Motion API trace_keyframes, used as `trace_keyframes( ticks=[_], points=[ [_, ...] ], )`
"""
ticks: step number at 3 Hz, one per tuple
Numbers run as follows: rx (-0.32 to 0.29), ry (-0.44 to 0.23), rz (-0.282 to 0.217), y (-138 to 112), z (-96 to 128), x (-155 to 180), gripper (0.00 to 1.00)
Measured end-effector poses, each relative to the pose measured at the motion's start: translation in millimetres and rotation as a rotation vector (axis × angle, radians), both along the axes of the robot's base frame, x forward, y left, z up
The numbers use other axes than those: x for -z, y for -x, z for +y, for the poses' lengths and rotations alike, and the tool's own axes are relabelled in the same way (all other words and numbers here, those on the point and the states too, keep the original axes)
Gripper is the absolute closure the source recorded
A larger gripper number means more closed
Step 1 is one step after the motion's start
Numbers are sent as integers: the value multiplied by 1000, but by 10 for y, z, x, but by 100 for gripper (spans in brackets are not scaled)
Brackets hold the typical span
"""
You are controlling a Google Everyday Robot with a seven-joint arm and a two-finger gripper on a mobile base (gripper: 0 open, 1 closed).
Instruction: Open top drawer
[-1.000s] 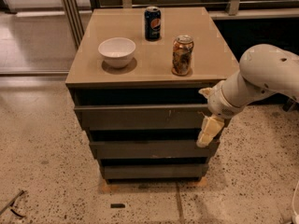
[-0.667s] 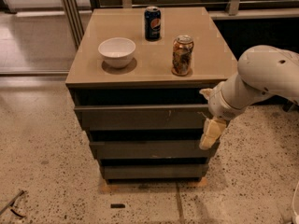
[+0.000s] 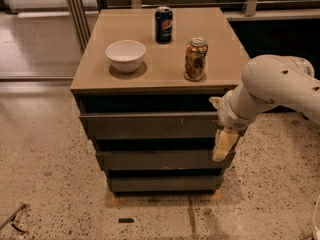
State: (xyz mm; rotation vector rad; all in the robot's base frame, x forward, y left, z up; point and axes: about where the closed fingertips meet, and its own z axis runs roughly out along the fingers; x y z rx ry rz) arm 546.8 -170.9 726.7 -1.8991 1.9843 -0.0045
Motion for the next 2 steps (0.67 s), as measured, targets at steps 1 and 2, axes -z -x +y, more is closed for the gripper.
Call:
trace_keyframes(
  ticks=[1,2],
  points=[
    [4,0,17,-121,-80,215,0],
    [14,-18,33,-267,-178,453,0]
  ],
)
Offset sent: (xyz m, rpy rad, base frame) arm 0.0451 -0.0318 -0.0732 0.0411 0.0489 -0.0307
